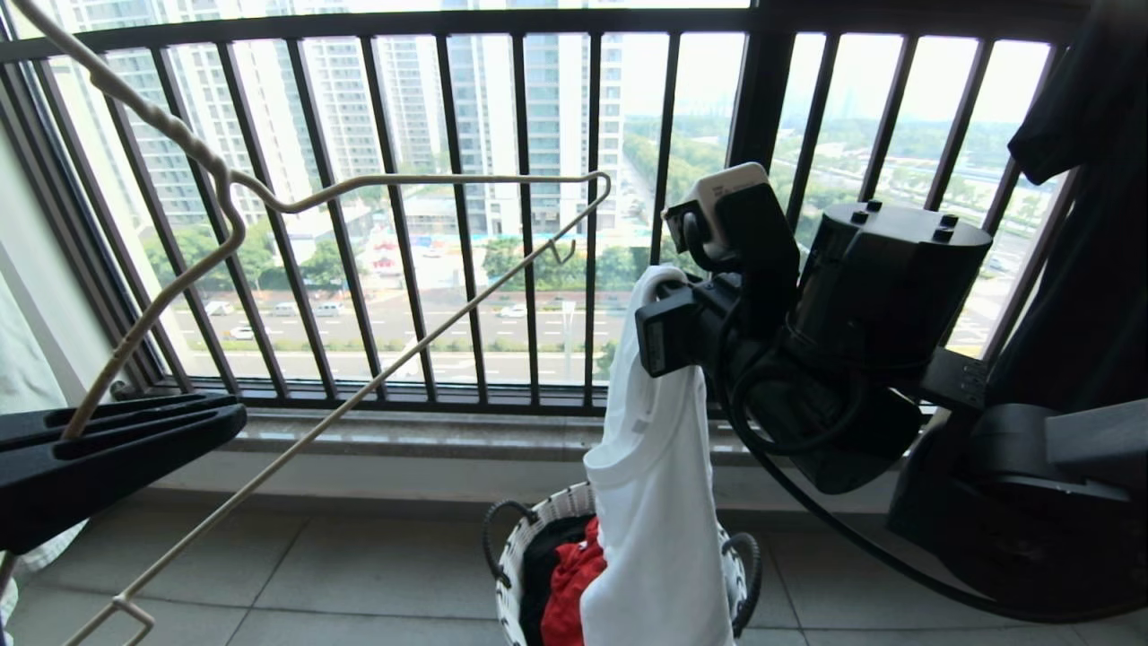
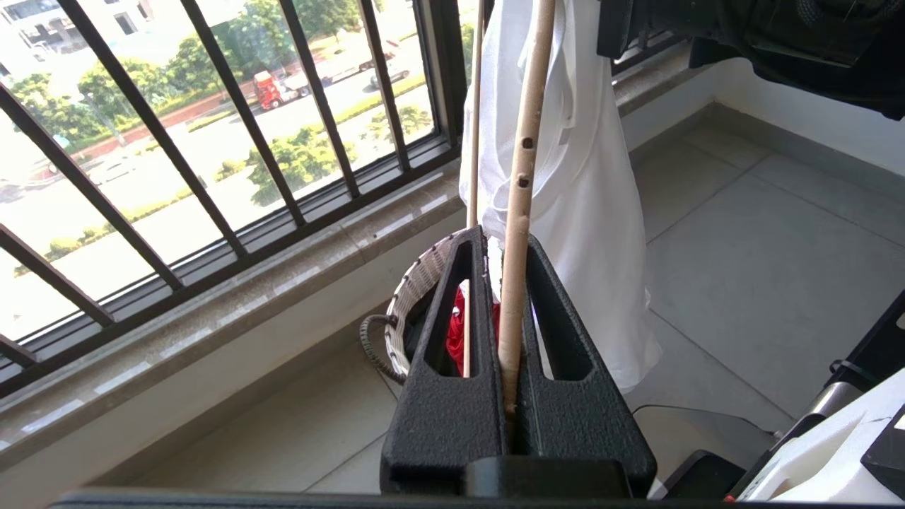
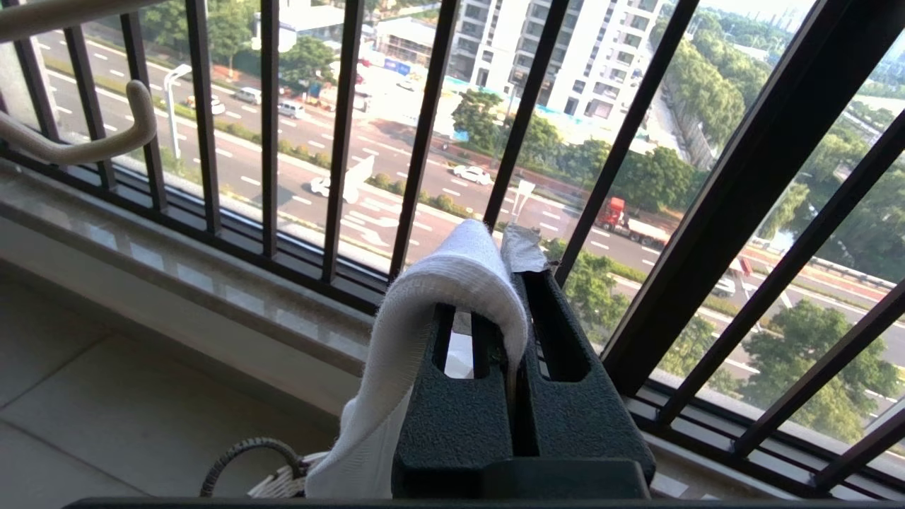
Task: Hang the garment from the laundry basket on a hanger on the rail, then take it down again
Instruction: Pick up clothes from the basket
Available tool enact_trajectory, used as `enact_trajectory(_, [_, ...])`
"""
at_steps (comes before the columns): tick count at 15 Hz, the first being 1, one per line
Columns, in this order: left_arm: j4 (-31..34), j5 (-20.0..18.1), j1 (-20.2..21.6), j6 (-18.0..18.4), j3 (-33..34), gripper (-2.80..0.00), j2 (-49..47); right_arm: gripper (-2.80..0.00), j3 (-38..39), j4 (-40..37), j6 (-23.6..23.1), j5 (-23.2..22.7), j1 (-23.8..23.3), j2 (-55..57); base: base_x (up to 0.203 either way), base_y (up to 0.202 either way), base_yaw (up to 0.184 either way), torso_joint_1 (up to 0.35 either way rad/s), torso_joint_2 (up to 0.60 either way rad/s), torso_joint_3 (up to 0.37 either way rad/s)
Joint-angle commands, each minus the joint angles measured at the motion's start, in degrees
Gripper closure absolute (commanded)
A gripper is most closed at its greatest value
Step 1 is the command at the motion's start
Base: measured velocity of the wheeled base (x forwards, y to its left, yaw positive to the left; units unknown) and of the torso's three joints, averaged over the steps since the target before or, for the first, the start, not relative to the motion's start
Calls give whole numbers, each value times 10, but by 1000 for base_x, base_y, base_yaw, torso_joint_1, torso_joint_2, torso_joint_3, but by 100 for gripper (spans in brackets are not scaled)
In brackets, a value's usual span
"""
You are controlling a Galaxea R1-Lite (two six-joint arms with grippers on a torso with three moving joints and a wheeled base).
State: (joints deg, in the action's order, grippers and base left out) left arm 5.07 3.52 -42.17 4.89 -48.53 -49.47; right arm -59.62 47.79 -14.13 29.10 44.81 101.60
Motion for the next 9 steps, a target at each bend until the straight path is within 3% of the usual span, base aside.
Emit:
enact_trajectory(1, [1,0,0,7,6,0,-9,0,-4,4,-2,2,-12,0,0,0,0,0,0,0])
enact_trajectory(5, [19,4,0,11,5,0,-28,0,-7,3,-8,1,-26,-3,0,0,0,0,0,0])
enact_trajectory(9, [146,11,-1,36,-25,0,-19,0,-9,-5,-26,-1,-53,-3,0,0,0,0,0,0])
